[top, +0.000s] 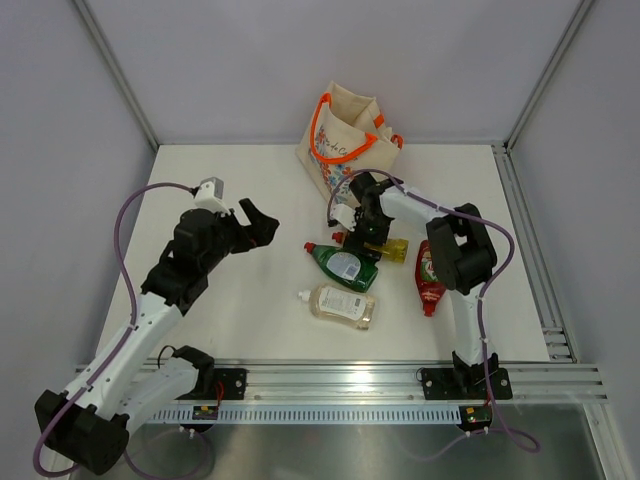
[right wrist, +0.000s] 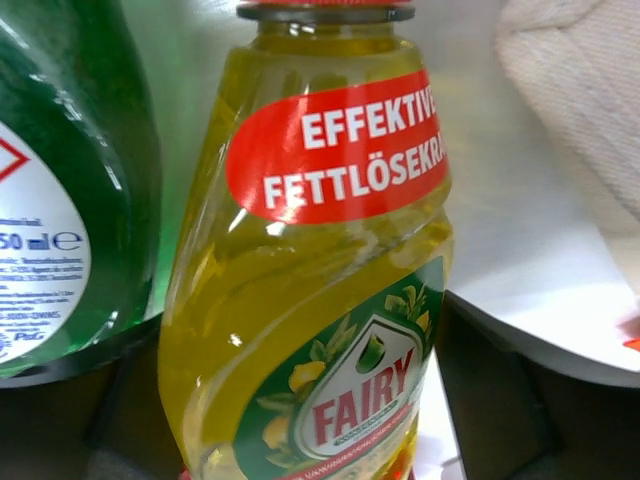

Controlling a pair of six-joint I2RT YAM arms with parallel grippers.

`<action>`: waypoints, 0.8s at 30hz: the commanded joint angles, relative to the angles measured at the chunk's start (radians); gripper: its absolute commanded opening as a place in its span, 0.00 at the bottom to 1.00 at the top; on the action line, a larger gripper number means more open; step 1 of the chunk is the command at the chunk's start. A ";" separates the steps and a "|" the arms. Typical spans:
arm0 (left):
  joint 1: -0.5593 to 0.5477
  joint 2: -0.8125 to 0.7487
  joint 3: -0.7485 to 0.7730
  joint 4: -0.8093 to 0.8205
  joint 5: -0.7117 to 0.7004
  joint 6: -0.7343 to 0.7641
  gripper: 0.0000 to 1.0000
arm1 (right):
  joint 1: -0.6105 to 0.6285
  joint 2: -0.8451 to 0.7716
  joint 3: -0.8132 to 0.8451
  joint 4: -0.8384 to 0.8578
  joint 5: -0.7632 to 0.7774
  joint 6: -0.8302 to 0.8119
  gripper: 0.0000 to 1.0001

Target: Place the personal care products into the canvas bag

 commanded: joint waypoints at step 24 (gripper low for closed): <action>0.003 -0.049 -0.059 0.092 0.036 -0.070 0.99 | -0.221 -0.041 -0.058 -0.093 -0.804 0.435 0.00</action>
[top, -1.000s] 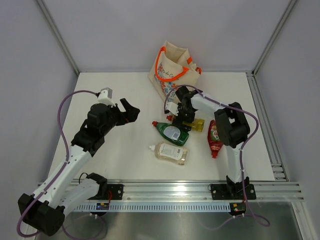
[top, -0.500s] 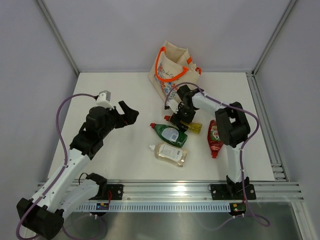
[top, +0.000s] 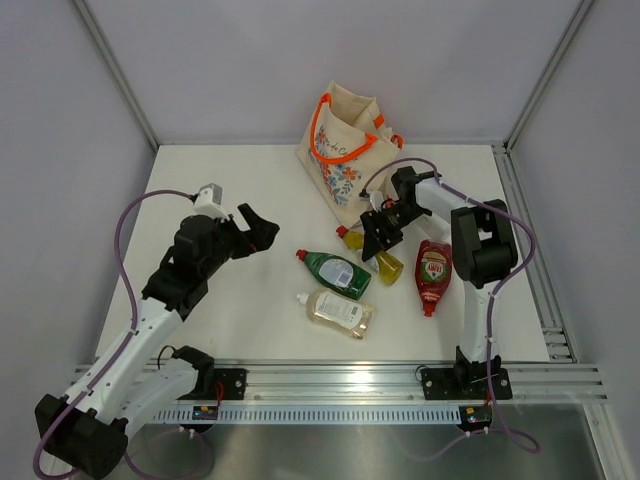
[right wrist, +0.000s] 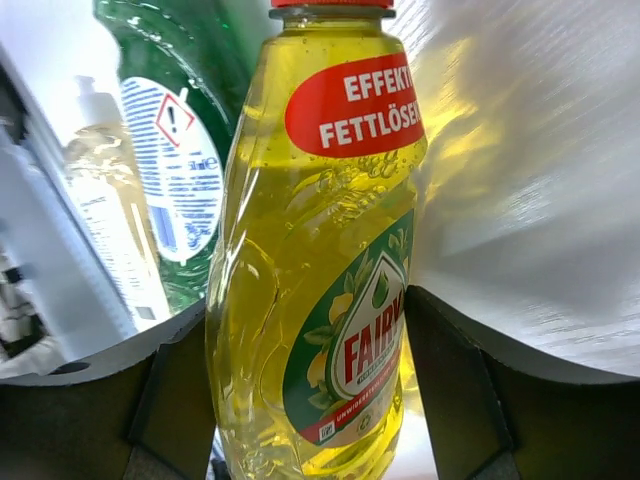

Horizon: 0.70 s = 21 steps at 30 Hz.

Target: Place the personal care products into the canvas bag

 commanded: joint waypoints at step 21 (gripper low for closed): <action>0.003 0.059 -0.015 0.126 0.081 -0.042 0.99 | -0.004 -0.099 -0.102 0.124 0.111 0.111 0.27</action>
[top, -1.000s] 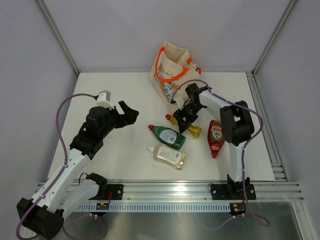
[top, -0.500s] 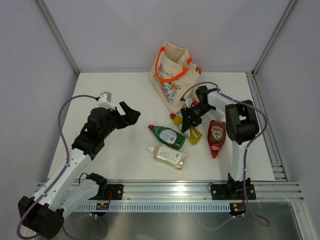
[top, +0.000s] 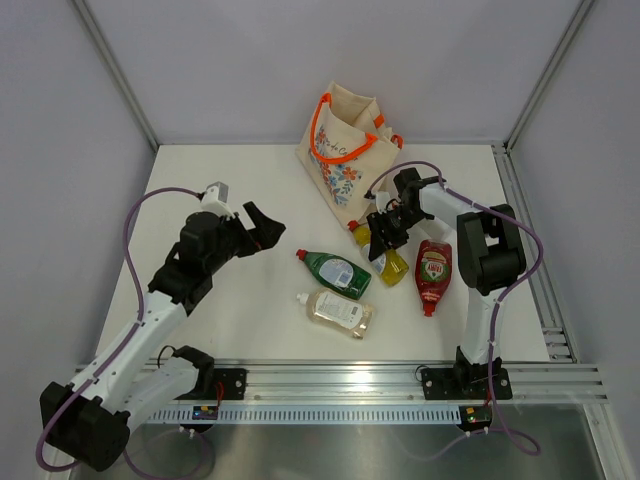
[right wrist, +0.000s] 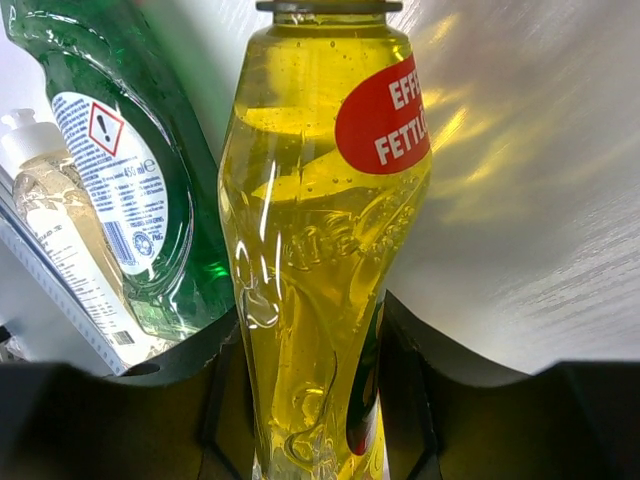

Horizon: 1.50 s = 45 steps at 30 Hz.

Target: Place the personal care products into the canvas bag

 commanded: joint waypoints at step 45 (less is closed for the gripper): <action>0.002 0.038 0.004 0.036 0.050 -0.078 0.99 | -0.124 0.361 1.207 0.699 0.120 0.513 0.00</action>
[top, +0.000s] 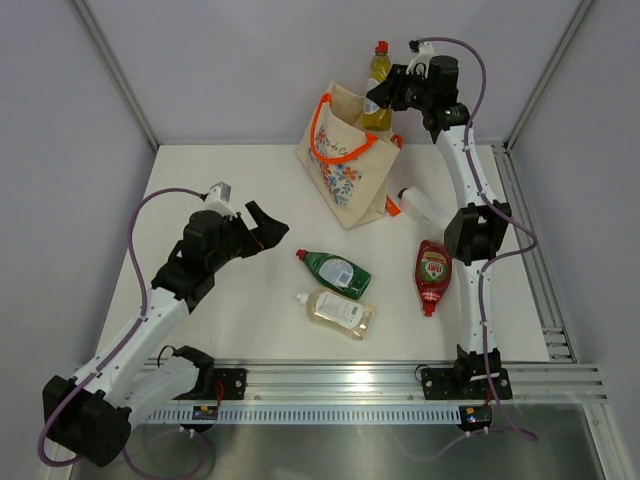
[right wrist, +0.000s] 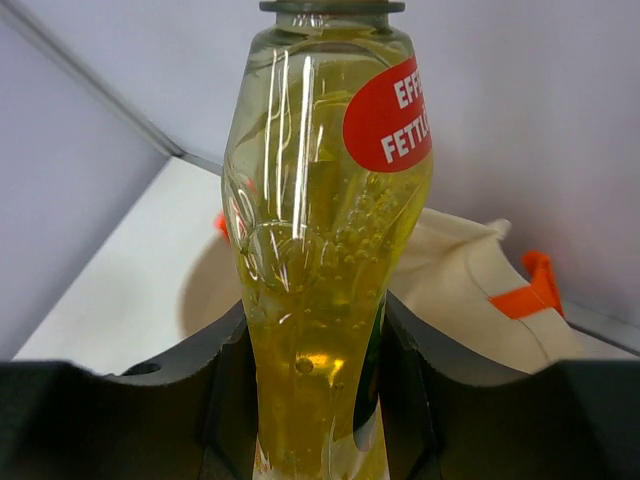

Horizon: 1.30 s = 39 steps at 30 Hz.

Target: Place the personal care products into the canvas bag

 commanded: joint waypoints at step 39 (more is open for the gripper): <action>-0.013 0.233 0.007 -0.044 -0.058 -0.221 0.98 | 0.118 -0.610 -0.614 -0.560 -0.349 -0.862 1.00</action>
